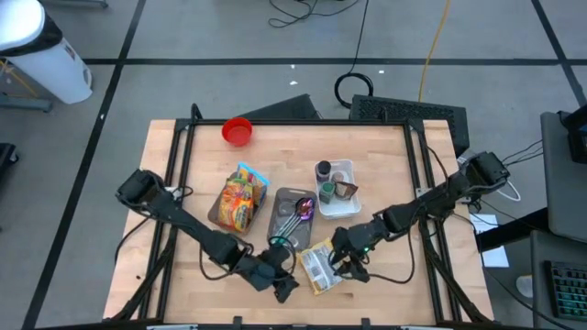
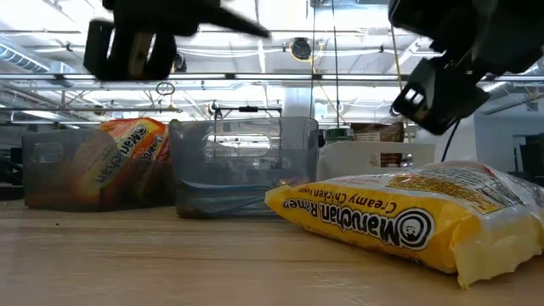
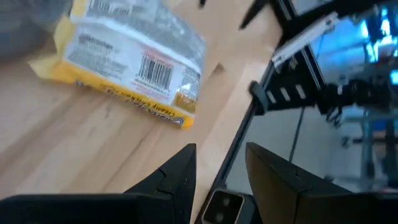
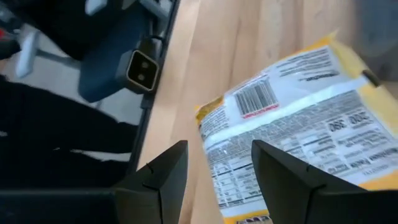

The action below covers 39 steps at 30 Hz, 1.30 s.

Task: Pick & Place Food Item
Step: Put the yellow pack into the left gray bin

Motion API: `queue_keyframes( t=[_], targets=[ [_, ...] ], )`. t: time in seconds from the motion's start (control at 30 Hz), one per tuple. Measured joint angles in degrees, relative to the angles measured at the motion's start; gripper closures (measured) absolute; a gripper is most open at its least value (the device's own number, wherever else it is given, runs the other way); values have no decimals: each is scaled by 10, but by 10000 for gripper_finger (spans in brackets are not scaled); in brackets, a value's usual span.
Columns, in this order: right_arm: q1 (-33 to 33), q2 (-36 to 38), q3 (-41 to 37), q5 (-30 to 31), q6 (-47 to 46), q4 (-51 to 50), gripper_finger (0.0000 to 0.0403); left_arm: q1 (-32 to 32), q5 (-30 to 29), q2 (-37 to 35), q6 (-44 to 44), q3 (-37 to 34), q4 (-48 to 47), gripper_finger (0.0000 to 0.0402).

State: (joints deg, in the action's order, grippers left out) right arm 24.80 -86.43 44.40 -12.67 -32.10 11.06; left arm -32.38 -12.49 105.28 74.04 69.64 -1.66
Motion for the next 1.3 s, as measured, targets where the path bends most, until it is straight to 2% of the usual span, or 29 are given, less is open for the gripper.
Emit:
queue_keyframes(
  t=[0.23, 0.37, 0.5, 0.63, 0.83, 1.07, 1.2, 1.3],
  targets=[
    [44, 63, 0, 124, 13, -49, 232, 0, -9, 92, 129, 39, 0, 254],
    [60, 95, 0, 155, 11, -56, 232, 0, -41, 125, 162, 56, -4, 254],
    [72, 114, 0, 173, 9, -62, 232, 2, -82, 127, 182, 57, -36, 254],
    [76, 118, 0, 174, 9, -69, 232, 9, -98, 127, 221, 57, -83, 254],
    [76, 118, 0, 172, 7, -76, 232, 25, -131, 127, 240, 57, -90, 254],
    [80, 118, 0, 171, 6, -77, 232, 41, -127, 127, 257, 57, -113, 254],
    [88, 118, 0, 171, 7, -78, 232, 46, -96, 127, 269, 57, -123, 254],
    [91, 118, 0, 172, 9, -79, 232, 46, -102, 127, 273, 57, -132, 254]
  ],
)
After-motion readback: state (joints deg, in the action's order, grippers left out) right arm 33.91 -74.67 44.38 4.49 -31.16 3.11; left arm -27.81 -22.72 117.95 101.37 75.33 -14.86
